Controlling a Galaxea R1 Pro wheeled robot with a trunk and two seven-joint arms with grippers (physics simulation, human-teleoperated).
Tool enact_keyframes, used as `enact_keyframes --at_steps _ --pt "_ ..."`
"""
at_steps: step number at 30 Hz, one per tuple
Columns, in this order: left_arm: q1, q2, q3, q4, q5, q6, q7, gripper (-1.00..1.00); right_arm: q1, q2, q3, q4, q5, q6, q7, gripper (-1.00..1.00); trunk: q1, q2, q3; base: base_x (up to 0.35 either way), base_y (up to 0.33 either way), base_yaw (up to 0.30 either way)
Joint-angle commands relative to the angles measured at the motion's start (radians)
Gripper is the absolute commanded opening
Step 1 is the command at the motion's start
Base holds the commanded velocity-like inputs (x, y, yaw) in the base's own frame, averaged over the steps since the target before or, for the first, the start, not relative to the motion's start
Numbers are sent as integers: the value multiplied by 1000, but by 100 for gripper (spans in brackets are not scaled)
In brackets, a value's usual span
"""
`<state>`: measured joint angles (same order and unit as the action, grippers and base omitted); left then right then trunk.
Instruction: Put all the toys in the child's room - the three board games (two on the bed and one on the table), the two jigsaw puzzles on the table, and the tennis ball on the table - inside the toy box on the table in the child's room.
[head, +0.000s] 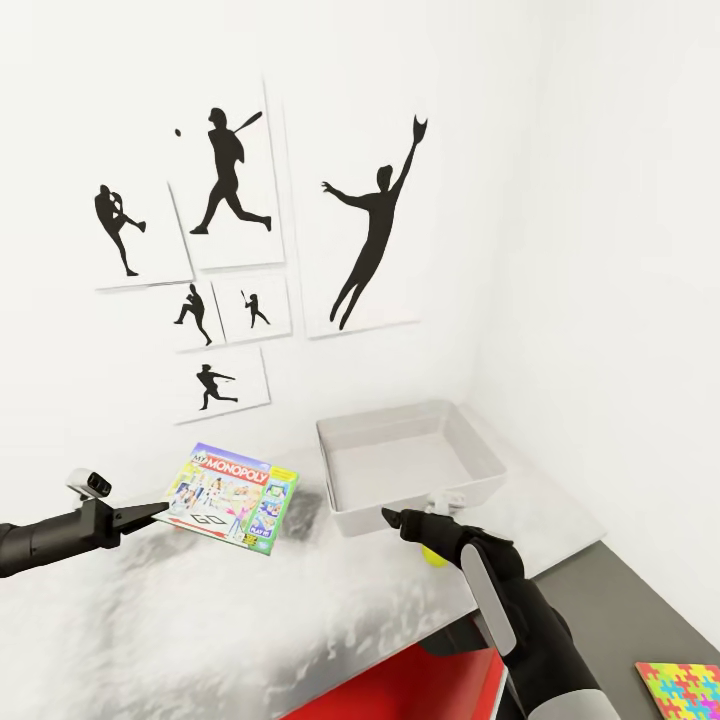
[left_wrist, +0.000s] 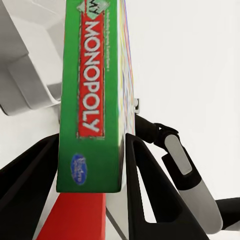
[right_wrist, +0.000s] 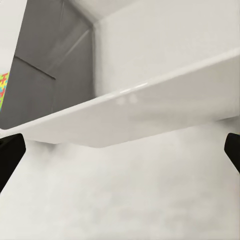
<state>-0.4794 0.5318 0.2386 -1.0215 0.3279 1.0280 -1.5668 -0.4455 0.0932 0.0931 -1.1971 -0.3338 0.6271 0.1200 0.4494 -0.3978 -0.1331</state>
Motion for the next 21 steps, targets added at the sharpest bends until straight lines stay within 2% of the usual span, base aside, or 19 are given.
enact_keyframes --at_steps 1,21 --pt "-1 0 -1 0 0 11 -4 -100 -1 0 -1 -1 1 5 3 100 1 -2 -2 0 0 0" --pt "-1 -1 -5 0 0 5 -4 -100 1 -12 -6 -2 -11 8 6 100 1 -2 -2 0 0 0"
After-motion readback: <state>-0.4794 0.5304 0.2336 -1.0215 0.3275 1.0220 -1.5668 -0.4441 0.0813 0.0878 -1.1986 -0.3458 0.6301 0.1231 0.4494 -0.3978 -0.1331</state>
